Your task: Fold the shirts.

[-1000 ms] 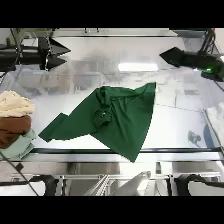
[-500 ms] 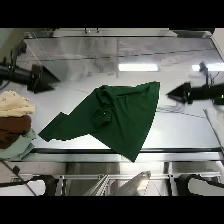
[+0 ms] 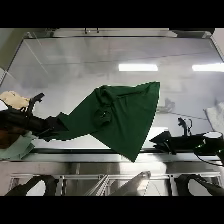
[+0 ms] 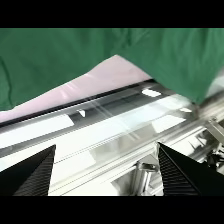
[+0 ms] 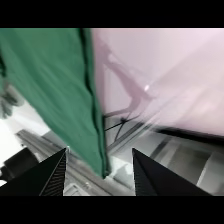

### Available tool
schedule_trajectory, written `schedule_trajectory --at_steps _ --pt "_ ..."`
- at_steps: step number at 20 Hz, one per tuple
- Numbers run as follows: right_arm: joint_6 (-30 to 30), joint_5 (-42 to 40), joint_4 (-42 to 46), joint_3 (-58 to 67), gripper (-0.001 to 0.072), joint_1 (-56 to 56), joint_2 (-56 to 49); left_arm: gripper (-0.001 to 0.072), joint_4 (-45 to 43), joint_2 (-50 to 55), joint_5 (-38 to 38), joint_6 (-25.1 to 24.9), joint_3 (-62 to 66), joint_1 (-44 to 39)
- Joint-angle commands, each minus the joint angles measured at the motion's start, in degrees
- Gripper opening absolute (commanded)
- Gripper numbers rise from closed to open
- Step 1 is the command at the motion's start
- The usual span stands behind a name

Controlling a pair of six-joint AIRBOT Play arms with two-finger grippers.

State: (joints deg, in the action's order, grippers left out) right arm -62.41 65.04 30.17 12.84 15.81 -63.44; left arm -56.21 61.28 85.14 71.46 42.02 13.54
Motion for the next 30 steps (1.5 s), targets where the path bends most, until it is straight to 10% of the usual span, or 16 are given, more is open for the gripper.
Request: schedule_trajectory --at_steps 1,6,8,12,24,26,27,30 --pt "-1.5 -9.9 -3.9 -2.8 0.046 -9.0 -1.8 0.0709 -1.3 -1.3 -1.9 0.0 -3.3 -0.1" --pt "5.6 -13.4 -19.1 0.5 0.0454 -21.4 -8.9 0.0709 -1.3 2.6 -1.6 -0.1 0.4 -0.1" --pt "9.7 -13.4 -24.0 2.7 0.0181 -23.3 -9.6 0.0709 -1.3 5.2 -4.2 -0.3 0.2 -0.1" --pt "10.2 -13.4 -24.1 5.4 0.0016 -23.6 -9.6 0.0709 -2.8 12.1 -4.8 -0.5 0.3 -0.2" --pt "10.2 -13.4 -22.3 5.4 0.0015 -23.6 -9.6 0.0688 -4.2 24.9 -12.8 -1.8 11.5 -3.7" --pt "10.2 -13.1 -22.3 5.4 0.0015 -23.6 -9.6 0.0395 -4.2 27.6 -13.4 -1.8 13.4 -6.6" --pt "10.2 -13.1 -22.3 5.4 0.0016 -23.6 -9.6 0.0077 -4.2 28.9 -12.7 -1.9 14.6 -8.4" --pt "10.8 -11.2 -22.3 5.4 0.0015 -23.6 -9.5 0.0017 -4.1 29.3 -7.2 -2.2 20.1 -11.4"
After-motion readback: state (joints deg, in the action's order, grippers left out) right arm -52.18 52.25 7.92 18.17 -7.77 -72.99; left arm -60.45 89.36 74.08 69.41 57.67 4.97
